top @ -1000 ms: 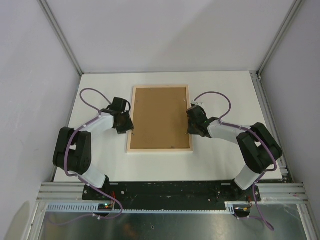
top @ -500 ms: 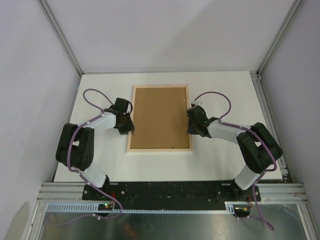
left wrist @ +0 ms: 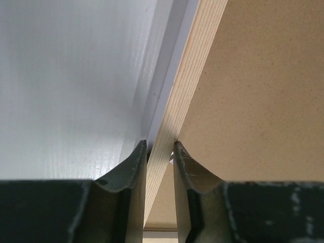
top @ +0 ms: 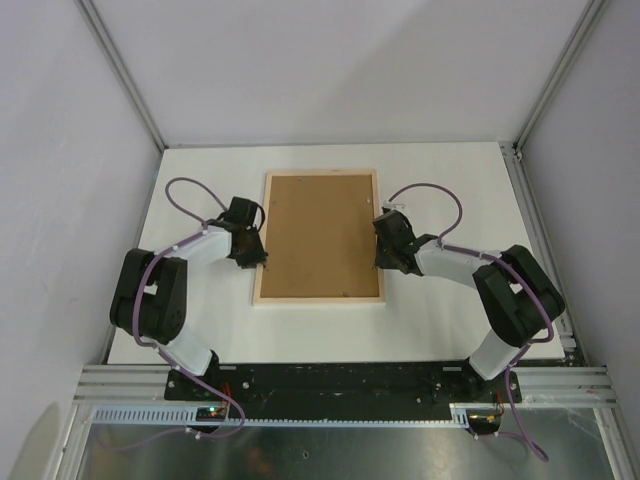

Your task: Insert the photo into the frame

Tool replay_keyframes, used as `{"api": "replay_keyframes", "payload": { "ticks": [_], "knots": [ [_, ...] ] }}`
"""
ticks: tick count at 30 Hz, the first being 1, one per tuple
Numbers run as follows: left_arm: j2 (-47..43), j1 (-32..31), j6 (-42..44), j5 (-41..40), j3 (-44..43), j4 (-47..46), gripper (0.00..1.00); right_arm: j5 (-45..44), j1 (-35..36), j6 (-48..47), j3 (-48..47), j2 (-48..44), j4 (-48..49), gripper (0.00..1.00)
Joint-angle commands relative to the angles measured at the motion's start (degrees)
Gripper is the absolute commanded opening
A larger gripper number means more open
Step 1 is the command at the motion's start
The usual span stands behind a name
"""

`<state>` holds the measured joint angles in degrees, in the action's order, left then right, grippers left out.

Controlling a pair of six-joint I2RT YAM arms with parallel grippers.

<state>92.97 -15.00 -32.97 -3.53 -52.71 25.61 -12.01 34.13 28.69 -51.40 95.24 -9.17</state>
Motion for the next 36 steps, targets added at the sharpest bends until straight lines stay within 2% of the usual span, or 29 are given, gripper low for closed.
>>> {"api": "replay_keyframes", "payload": {
  "ticks": [1, 8, 17, 19, 24, 27, 36],
  "knots": [
    [0.02, -0.64, -0.42, -1.20, 2.13, 2.14, 0.01, 2.55, 0.37, 0.81, 1.15, 2.17, -0.39, 0.00],
    [-0.01, -0.61, -1.74, -0.33, 1.43, 2.32, 0.00, 5.99, -0.40, 1.77, 3.93, 0.49, 1.68, 0.00],
    [2.77, -0.55, -1.57, 0.29, -2.14, 2.34, 0.00, 5.10, 0.68, 2.81, 7.98, -3.49, 1.95, 0.00],
    [2.99, -0.55, -0.98, 0.19, -2.51, 2.37, 0.00, 4.26, 0.74, 2.96, 8.33, -4.43, 1.41, 0.05],
    [3.34, -0.56, 0.73, -1.16, -2.62, 3.11, 0.00, 3.53, -0.11, 3.48, 8.43, -6.36, 1.70, 0.29],
    [3.29, -0.58, 1.34, -1.93, -2.53, 3.49, 0.00, 4.21, -0.75, 3.95, 8.33, -6.38, 3.06, 0.39],
    [3.34, -0.46, 1.59, -1.73, -2.68, 3.65, 0.00, 3.39, -0.27, 4.48, 5.71, -2.92, 3.37, 0.45]
  ]
}}
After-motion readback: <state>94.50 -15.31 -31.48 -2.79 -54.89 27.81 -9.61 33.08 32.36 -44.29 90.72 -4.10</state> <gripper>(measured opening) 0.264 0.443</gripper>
